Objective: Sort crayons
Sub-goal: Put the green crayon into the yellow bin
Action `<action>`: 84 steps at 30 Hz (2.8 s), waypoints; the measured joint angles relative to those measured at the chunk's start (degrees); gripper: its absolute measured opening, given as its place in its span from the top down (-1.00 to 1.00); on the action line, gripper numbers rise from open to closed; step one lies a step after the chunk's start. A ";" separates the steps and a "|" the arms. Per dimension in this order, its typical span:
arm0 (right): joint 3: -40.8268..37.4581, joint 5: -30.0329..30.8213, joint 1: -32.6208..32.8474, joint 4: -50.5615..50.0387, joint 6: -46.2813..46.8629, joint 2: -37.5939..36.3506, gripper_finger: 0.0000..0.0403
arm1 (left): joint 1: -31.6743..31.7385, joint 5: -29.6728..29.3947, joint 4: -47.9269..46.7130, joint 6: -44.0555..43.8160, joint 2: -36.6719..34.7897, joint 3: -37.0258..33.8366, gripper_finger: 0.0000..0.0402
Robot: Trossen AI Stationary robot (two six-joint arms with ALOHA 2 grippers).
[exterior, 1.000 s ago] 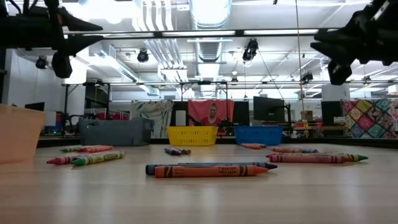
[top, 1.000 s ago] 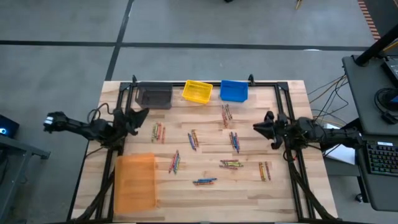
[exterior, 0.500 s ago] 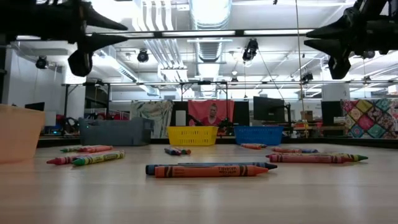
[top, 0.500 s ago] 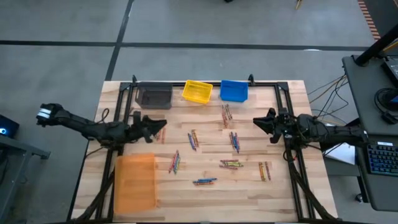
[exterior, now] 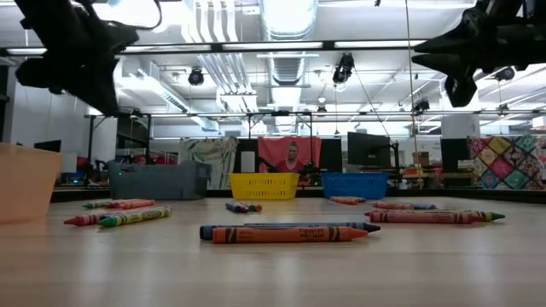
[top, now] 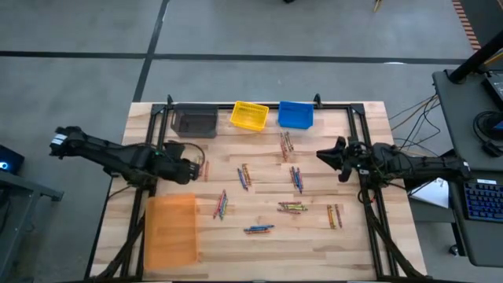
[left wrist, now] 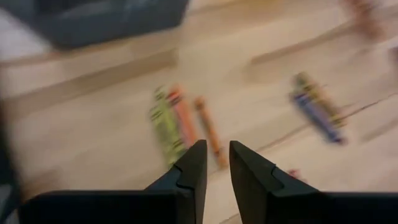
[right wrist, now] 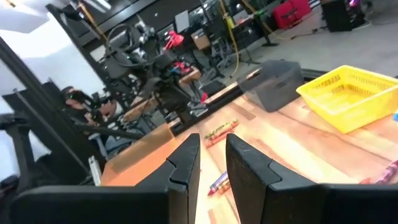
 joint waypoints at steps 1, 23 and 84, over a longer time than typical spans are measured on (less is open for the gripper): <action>0.00 -0.05 0.02 -0.02 0.00 0.33 0.66 | 0.00 0.86 -1.04 -0.65 1.18 0.47 0.76; 0.04 -0.14 0.00 0.00 3.37 2.22 0.66 | 6.39 8.96 -1.07 4.83 8.11 -0.14 0.76; 0.09 0.01 0.02 -2.80 3.41 2.24 0.66 | 26.52 14.59 23.91 27.89 16.58 -14.44 0.37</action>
